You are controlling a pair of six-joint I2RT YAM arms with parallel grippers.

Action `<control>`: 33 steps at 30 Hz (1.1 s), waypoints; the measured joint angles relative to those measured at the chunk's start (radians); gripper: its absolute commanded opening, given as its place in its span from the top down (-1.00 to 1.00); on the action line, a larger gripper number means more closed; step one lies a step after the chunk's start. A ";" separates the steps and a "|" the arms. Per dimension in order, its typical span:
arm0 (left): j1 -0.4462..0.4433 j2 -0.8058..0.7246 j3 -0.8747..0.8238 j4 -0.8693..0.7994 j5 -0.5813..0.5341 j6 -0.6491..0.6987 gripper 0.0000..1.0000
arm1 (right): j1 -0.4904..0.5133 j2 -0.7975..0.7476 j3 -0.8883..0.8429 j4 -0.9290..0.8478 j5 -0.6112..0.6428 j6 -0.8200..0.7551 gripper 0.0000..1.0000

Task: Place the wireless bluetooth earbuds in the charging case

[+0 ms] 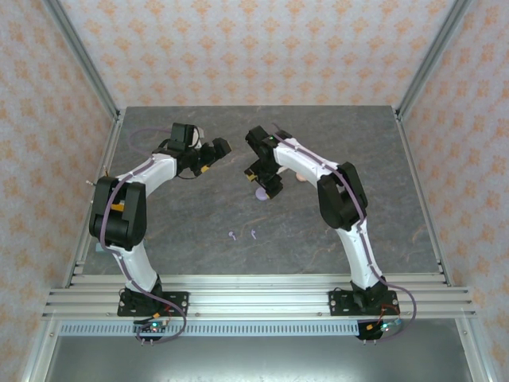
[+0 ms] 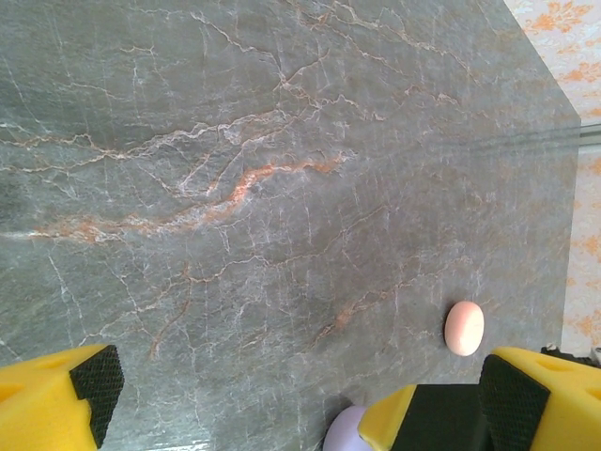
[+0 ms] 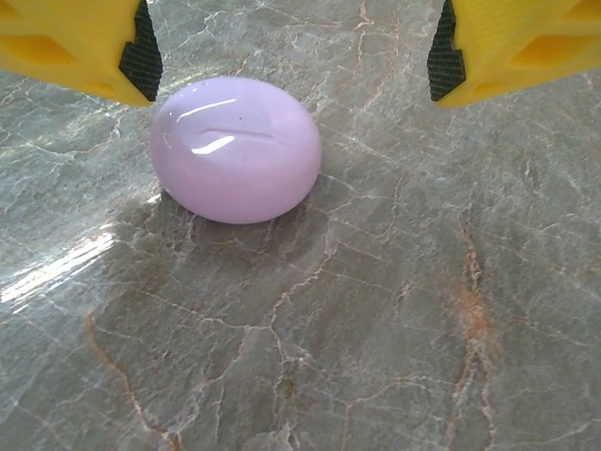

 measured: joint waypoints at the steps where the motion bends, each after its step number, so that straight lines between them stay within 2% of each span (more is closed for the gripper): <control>1: 0.000 0.004 0.000 0.002 0.000 -0.001 -0.99 | 0.000 0.006 0.000 0.000 -0.001 0.003 -0.52; 19: 0.000 0.016 0.000 0.006 0.003 -0.016 -0.99 | 0.000 0.064 0.000 -0.004 -0.018 0.010 -0.43; 33: 0.000 0.017 0.000 0.008 0.003 -0.018 -0.99 | -0.004 0.064 0.000 -0.018 -0.022 0.010 -0.18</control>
